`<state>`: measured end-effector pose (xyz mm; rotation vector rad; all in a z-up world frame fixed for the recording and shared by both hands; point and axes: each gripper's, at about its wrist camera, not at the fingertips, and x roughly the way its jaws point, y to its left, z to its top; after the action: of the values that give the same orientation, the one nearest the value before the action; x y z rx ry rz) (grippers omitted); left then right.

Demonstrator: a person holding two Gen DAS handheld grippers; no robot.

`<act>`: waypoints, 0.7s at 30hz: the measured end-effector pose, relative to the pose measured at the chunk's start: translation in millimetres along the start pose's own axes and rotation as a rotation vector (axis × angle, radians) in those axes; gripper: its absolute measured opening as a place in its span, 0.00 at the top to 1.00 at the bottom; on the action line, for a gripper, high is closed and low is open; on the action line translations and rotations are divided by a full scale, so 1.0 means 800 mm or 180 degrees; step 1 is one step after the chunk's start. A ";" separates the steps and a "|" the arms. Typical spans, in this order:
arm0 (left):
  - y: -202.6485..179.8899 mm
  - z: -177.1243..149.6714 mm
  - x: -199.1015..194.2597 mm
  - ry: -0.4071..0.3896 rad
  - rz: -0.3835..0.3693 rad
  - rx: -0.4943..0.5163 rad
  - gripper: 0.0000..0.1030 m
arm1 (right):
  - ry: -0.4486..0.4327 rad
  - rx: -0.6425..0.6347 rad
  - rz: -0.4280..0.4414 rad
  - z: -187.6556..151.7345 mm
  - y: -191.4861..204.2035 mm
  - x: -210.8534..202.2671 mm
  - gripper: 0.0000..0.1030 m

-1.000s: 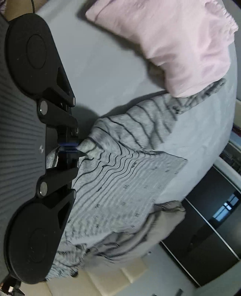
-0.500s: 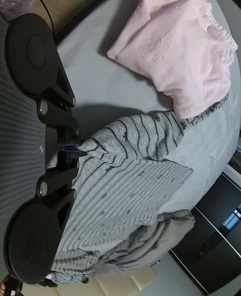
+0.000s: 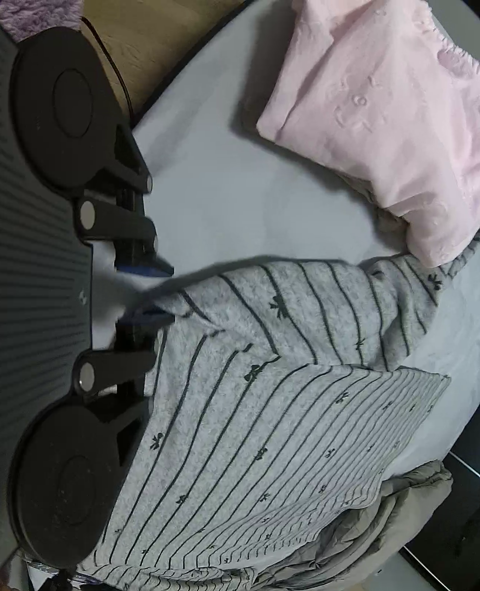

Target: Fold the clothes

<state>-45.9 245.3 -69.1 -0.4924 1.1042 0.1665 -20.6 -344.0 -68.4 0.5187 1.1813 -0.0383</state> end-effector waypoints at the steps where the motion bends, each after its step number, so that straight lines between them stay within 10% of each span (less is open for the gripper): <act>1: 0.000 0.000 -0.001 -0.0003 0.0029 0.0004 0.72 | -0.0019 -0.0035 -0.0063 0.000 0.002 -0.001 0.91; 4: -0.003 0.004 -0.015 -0.0184 -0.0008 -0.0016 0.53 | -0.0133 -0.0014 -0.0035 0.007 0.004 -0.008 0.90; 11: -0.039 0.027 -0.031 -0.0433 -0.0126 0.0091 0.53 | -0.0475 0.0037 0.0090 0.051 0.010 -0.038 0.84; 14: -0.074 0.042 -0.028 -0.0363 -0.0222 0.0297 0.53 | -0.0668 -0.0099 0.0033 0.083 0.022 -0.049 0.58; 21: -0.189 0.074 -0.022 -0.0386 -0.0459 0.1019 0.53 | -0.1142 -0.0419 -0.0090 0.168 0.041 -0.074 0.57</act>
<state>50.2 141.4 12.9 -0.2694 0.9506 -0.1053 82.9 -384.0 33.8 0.3607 0.8335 -0.0741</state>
